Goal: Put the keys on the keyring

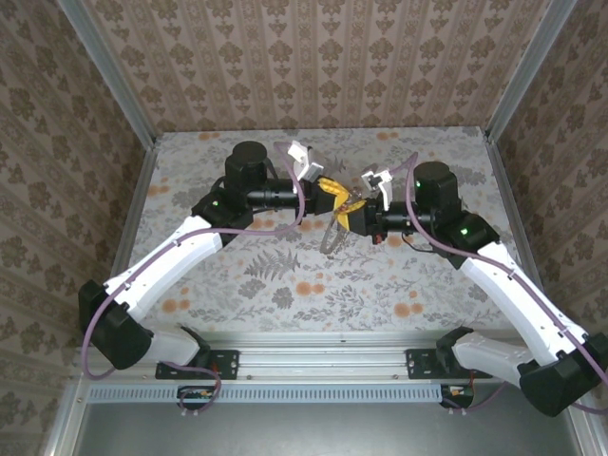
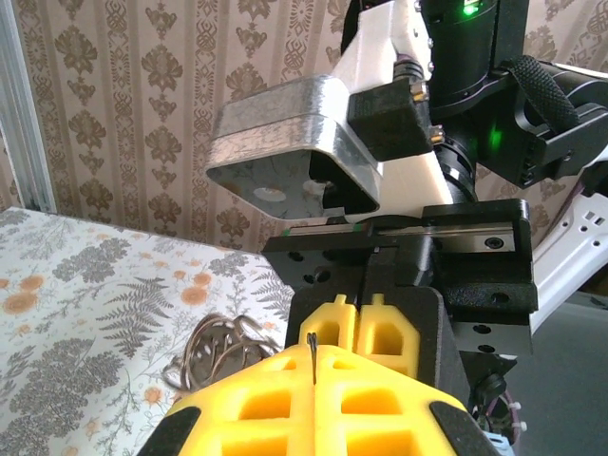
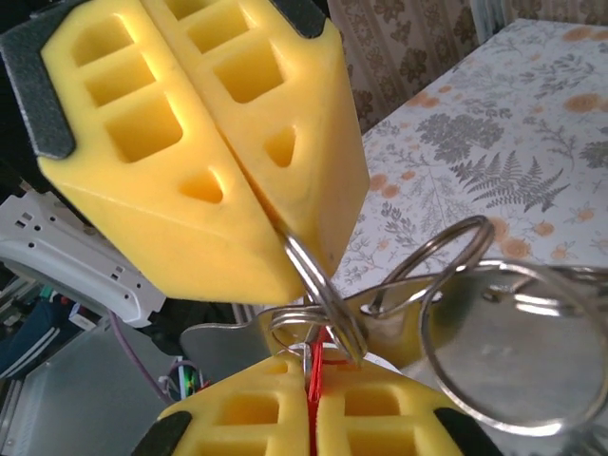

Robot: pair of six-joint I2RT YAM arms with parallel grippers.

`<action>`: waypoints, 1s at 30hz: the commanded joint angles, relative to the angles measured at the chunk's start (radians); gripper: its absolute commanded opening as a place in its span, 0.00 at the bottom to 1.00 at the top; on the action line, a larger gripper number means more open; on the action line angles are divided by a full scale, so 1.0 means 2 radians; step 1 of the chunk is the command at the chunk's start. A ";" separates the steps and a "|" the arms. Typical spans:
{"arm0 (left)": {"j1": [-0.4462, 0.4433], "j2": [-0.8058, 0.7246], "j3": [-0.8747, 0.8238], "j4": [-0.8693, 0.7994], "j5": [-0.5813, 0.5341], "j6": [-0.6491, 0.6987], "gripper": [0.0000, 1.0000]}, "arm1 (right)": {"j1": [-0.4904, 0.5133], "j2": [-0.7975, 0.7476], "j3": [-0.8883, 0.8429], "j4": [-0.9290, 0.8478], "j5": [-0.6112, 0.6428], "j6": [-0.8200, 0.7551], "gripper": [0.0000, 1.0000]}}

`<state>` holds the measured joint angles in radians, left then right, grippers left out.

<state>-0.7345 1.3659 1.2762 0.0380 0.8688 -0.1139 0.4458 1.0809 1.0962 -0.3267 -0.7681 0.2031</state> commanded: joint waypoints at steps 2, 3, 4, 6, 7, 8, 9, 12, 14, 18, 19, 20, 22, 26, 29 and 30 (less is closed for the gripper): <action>-0.005 -0.019 -0.003 0.033 -0.006 -0.010 0.00 | -0.005 -0.030 -0.012 -0.021 0.019 -0.013 0.22; -0.004 -0.019 -0.004 0.034 -0.006 -0.010 0.00 | -0.012 -0.038 -0.015 -0.023 0.020 -0.011 0.23; -0.005 -0.020 -0.005 0.036 -0.006 -0.011 0.00 | -0.019 -0.046 -0.018 -0.024 0.019 -0.010 0.24; -0.004 -0.021 -0.008 0.041 -0.006 -0.014 0.00 | -0.038 -0.063 -0.023 -0.024 0.013 -0.005 0.24; -0.004 -0.021 -0.009 0.043 -0.006 -0.015 0.00 | -0.046 -0.070 -0.024 -0.023 0.009 -0.003 0.25; -0.005 -0.021 -0.010 0.046 -0.006 -0.017 0.00 | -0.056 -0.078 -0.026 -0.019 0.004 0.003 0.25; -0.004 -0.021 -0.011 0.048 -0.006 -0.019 0.00 | -0.065 -0.083 -0.027 -0.014 -0.001 0.009 0.26; -0.004 -0.021 -0.015 0.056 -0.005 -0.020 0.00 | -0.079 -0.092 -0.032 0.019 -0.003 0.035 0.26; -0.003 -0.021 -0.018 0.062 -0.006 -0.023 0.00 | -0.080 -0.088 -0.035 0.046 -0.004 0.051 0.27; -0.004 -0.022 -0.025 0.077 -0.008 -0.031 0.00 | -0.079 -0.077 -0.045 0.107 0.002 0.088 0.27; -0.004 -0.021 -0.027 0.082 -0.008 -0.033 0.00 | -0.080 -0.074 -0.047 0.120 0.000 0.096 0.28; -0.004 -0.021 -0.028 0.087 -0.007 -0.036 0.00 | -0.079 -0.068 -0.047 0.131 -0.005 0.102 0.28; -0.004 -0.019 -0.029 0.092 -0.006 -0.039 0.00 | -0.079 -0.061 -0.050 0.152 -0.013 0.115 0.29; -0.004 -0.018 -0.031 0.099 -0.003 -0.045 0.00 | -0.077 -0.053 -0.057 0.183 -0.023 0.136 0.29; -0.003 -0.016 -0.029 0.101 -0.001 -0.047 0.00 | -0.075 -0.047 -0.059 0.197 -0.030 0.146 0.30; -0.004 -0.015 -0.027 0.102 0.002 -0.048 0.00 | -0.074 -0.045 -0.059 0.200 -0.030 0.147 0.30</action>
<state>-0.7391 1.3655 1.2171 0.1802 0.8520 -0.1860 0.2913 0.9859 0.9852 -0.0082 -0.7914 0.4522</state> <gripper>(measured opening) 0.064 0.297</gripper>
